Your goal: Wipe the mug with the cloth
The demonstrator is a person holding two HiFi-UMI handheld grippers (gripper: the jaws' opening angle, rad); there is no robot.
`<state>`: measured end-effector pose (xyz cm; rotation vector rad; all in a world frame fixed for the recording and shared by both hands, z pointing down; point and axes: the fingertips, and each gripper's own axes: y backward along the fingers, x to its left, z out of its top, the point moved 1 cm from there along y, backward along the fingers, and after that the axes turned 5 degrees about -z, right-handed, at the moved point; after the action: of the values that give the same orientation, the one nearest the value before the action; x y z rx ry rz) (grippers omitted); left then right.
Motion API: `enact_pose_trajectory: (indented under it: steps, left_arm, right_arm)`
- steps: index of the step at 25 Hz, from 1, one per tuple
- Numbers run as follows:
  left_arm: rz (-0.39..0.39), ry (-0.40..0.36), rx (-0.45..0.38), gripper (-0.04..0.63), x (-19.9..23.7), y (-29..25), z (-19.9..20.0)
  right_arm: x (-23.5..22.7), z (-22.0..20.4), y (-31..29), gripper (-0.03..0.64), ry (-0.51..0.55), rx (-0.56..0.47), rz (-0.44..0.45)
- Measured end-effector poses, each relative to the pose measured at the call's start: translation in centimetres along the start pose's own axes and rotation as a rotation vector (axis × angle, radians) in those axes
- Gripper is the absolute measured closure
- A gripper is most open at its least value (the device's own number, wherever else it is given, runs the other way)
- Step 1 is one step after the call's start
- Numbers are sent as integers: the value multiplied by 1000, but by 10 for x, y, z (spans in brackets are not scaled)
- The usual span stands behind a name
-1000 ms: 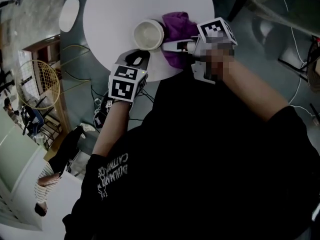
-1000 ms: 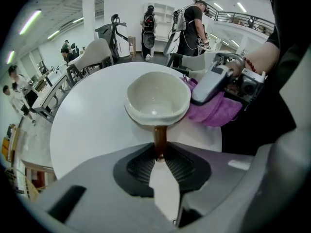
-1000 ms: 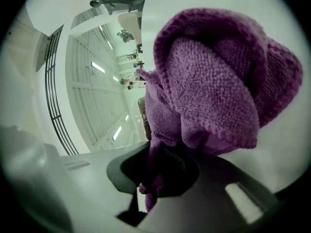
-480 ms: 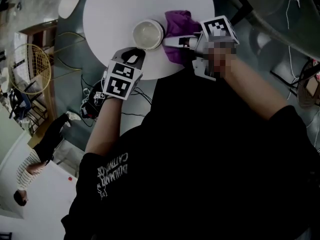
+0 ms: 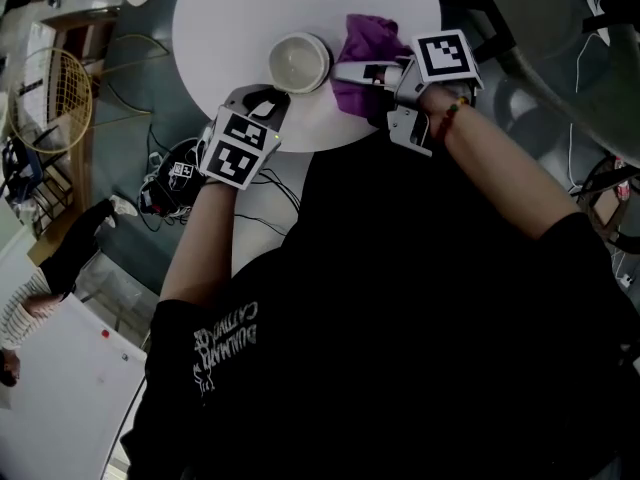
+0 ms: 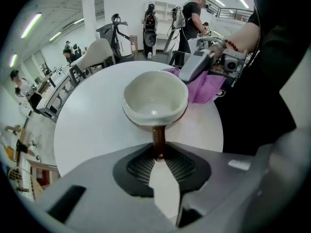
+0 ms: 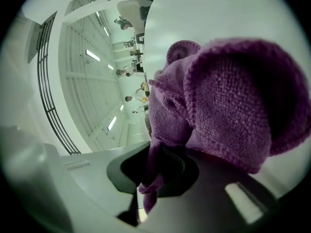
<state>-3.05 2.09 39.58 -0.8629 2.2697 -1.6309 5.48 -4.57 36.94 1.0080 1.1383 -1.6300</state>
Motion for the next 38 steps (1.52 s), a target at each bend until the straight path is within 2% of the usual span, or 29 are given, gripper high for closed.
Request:
enact_pose_trajectory:
  steps: [6, 15, 25, 30, 38]
  left_arm:
    - [22, -17, 18, 526, -10, 2, -11]
    - [6, 5, 28, 528, 12, -7, 4]
    - [-11, -45, 51, 528, 14, -10, 1]
    - [-22, -58, 64, 528, 40, -12, -1]
    - [-30, -126, 106, 529, 21, -12, 2]
  right_arm:
    - [-4, -3, 0, 592, 4, 7, -9]
    - [-2, 46, -5, 592, -11, 10, -16]
    - [6, 71, -17, 592, 2, 6, -7]
    - [11, 98, -46, 594, 9, 21, -11]
    - [13, 95, -50, 594, 89, 78, -40]
